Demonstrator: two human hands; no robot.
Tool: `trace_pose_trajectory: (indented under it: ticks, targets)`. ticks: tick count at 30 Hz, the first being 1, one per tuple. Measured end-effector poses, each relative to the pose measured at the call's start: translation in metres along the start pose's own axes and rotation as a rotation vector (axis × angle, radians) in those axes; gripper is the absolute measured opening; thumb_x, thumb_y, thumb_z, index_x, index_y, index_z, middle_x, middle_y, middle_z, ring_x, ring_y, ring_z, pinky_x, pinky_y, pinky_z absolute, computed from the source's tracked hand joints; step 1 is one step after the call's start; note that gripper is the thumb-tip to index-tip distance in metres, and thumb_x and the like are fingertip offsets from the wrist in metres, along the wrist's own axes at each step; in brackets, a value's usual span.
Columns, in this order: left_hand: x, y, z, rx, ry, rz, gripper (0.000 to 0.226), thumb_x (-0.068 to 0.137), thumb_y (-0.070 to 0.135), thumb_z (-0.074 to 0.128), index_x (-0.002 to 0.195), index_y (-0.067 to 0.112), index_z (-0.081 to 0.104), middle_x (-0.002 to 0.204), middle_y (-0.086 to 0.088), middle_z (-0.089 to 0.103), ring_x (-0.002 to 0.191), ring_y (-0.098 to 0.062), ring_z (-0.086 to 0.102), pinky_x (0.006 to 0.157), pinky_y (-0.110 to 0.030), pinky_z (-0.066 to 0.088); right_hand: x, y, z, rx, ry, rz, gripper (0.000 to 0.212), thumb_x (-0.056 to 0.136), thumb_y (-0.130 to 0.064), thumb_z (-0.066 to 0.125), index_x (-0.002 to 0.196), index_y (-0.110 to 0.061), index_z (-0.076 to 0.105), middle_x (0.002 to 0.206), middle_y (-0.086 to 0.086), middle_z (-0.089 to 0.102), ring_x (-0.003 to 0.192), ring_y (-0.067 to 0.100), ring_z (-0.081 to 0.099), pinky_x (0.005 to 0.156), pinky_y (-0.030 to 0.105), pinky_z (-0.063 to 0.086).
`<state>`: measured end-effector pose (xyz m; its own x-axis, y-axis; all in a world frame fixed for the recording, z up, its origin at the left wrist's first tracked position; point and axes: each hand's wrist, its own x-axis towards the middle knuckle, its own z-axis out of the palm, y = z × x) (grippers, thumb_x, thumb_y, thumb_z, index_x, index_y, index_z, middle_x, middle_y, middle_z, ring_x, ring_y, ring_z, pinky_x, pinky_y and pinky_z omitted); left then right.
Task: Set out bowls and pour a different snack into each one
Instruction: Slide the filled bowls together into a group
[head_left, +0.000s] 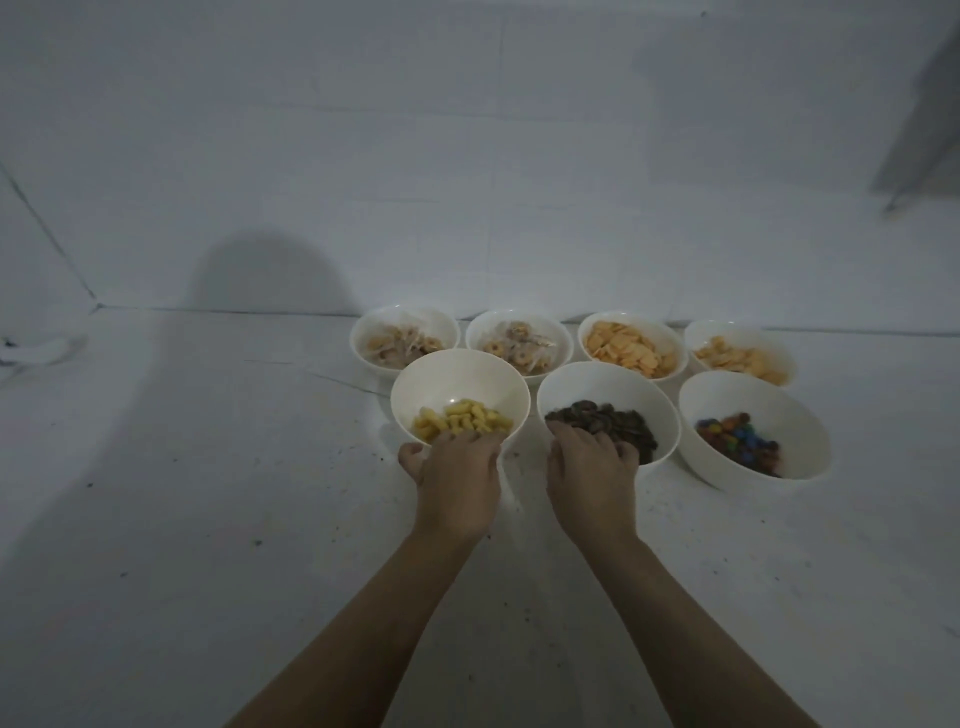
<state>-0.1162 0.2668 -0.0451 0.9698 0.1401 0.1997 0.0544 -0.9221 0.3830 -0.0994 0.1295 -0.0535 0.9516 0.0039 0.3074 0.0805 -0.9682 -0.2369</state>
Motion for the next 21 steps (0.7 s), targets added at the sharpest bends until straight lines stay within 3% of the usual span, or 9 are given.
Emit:
trace_pose_trajectory:
  ticks: [16,21]
  targets:
    - [-0.009,0.003,0.005,-0.004,0.076,-0.013,0.03,0.097,0.024,0.043,0.115,0.033,0.066,0.106,0.012,0.067,0.111,-0.015,0.052,0.094,-0.043,0.016,0.004,0.018,-0.004,0.051,-0.093,-0.068,0.038,0.101,-0.023,0.041,0.135,-0.025,0.057,0.125,-0.003,0.068,0.115,0.024,0.059,0.102,0.046,0.033]
    - [-0.015,0.005,0.005,-0.072,0.222,0.047,0.032,0.087,0.029,0.044,0.107,0.028,0.069,0.104,0.007,0.068,0.106,-0.023,0.059,0.091,-0.046,0.023,0.002,0.02,-0.004,0.116,0.075,-0.146,0.037,0.093,-0.019,0.049,0.125,-0.018,0.065,0.118,0.002,0.069,0.109,0.029,0.061,0.098,0.046,0.041]
